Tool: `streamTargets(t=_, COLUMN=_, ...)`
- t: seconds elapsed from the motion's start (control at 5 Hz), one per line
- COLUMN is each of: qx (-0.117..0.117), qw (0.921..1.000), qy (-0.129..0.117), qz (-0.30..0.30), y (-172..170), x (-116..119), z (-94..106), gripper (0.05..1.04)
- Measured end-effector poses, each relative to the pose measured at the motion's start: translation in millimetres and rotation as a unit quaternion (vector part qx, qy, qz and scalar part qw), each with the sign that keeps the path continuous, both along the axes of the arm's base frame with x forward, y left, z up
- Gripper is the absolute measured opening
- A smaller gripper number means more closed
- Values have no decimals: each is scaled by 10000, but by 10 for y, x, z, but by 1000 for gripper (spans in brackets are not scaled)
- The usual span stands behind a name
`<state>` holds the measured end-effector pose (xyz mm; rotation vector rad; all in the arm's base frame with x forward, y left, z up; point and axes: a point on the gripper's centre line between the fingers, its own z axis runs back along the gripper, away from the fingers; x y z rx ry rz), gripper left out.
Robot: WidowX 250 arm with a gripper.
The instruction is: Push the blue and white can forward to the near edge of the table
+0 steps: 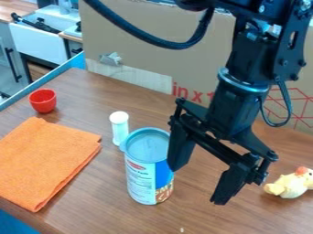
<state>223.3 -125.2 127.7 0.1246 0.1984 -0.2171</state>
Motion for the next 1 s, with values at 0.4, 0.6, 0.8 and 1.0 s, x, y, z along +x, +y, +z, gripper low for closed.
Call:
streamTargets(t=0.4, qx=137, qw=9995, qy=-230, qz=-191, y=45, x=120, z=77, gripper=1001)
streamTargets(t=0.6, qx=105, qw=9991, qy=-420, qz=30, y=216, x=241, z=199, gripper=1001)
streamTargets(t=0.8, qx=-76, qw=9971, qy=-733, qz=167, y=497, x=486, z=244, gripper=1001)
streamTargets(t=1.0, qx=-281, qw=9963, qy=-789, qz=199, y=680, x=769, z=73, gripper=1001)
